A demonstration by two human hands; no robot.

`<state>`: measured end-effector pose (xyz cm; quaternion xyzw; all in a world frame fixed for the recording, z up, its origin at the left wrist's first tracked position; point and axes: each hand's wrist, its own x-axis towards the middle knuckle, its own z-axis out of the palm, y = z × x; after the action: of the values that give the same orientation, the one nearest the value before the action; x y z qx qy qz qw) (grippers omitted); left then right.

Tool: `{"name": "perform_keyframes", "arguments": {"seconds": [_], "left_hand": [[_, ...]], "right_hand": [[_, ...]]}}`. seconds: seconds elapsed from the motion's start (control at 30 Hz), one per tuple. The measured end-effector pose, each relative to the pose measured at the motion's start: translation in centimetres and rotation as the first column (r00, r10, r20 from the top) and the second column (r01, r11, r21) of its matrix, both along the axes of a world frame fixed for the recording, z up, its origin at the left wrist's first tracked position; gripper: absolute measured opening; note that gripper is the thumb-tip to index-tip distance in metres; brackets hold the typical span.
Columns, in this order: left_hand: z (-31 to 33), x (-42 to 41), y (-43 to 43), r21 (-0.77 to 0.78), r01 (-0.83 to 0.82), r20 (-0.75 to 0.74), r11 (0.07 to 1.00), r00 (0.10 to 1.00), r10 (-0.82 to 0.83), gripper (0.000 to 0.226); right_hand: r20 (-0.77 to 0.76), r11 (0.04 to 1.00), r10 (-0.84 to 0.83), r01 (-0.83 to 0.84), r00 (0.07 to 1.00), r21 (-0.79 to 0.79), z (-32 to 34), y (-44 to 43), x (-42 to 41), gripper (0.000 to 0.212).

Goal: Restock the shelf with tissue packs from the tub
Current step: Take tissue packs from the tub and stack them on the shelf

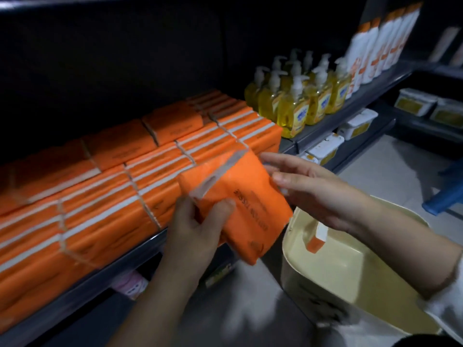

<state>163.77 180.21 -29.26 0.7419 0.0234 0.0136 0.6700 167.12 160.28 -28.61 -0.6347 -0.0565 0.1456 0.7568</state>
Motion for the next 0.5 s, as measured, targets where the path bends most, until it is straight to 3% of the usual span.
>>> {"name": "perform_keyframes", "arguments": {"seconds": [0.17,0.33,0.5], "left_hand": [[1.1,-0.8,3.7,0.047,-0.008,0.106,0.999,0.994,0.003,0.035],[1.7,-0.7,7.2,0.157,-0.03,0.19,0.987,0.982,0.0,0.043],[1.8,-0.8,10.4,0.203,-0.041,0.126,0.978,0.992,0.016,0.042]], "right_hand": [[0.075,0.978,0.15,-0.137,0.986,-0.156,2.7,4.2,-0.5,0.046],[0.081,0.956,0.204,-0.181,0.976,-0.232,3.7,7.4,-0.3,0.06],[0.052,0.929,0.267,-0.243,0.962,-0.28,3.9,11.0,0.5,0.047]]}}
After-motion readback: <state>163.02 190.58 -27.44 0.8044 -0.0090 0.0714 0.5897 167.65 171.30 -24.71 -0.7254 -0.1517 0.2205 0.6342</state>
